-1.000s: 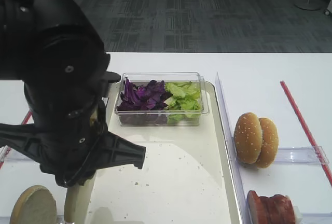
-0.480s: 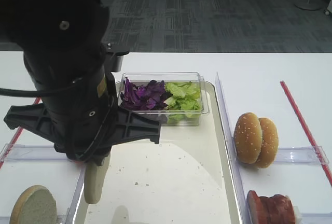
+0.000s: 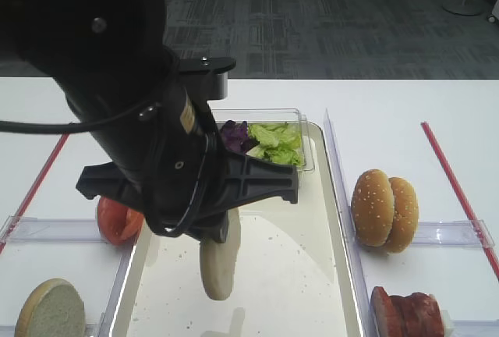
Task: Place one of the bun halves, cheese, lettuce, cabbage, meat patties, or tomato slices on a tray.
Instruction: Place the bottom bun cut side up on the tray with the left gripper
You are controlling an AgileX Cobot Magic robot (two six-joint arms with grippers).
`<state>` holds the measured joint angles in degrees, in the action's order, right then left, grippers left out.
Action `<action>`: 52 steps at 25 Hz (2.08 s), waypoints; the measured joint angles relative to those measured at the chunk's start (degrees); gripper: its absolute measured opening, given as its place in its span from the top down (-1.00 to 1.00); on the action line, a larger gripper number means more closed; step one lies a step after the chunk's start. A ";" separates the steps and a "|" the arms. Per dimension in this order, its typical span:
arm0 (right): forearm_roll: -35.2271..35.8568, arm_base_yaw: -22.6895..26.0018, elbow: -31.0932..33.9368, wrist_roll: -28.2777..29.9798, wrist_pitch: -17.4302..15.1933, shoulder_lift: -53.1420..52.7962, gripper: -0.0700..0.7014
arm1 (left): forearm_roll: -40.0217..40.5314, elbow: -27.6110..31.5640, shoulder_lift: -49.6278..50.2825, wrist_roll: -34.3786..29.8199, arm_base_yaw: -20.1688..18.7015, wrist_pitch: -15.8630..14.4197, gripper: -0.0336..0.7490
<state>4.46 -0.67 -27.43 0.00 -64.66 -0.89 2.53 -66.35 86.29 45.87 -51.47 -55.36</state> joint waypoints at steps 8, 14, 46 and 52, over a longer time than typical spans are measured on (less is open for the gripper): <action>0.00 0.00 0.00 0.00 0.00 0.00 -0.49 | -8.60 0.38 0.92 -8.84 1.26 5.13 0.72; 0.00 0.00 0.00 0.00 0.00 0.00 -0.49 | -17.19 1.96 1.50 -17.10 3.62 9.54 0.72; 0.00 0.00 0.00 0.00 0.00 0.00 -0.49 | -50.02 10.89 5.65 -56.78 15.41 14.90 0.78; 0.00 0.00 0.00 0.00 0.00 0.00 -0.49 | -53.13 10.99 7.44 -61.11 16.65 13.89 0.79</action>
<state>4.46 -0.67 -27.43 0.00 -64.66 -0.89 -50.60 -55.37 93.72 -15.23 -34.82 -41.47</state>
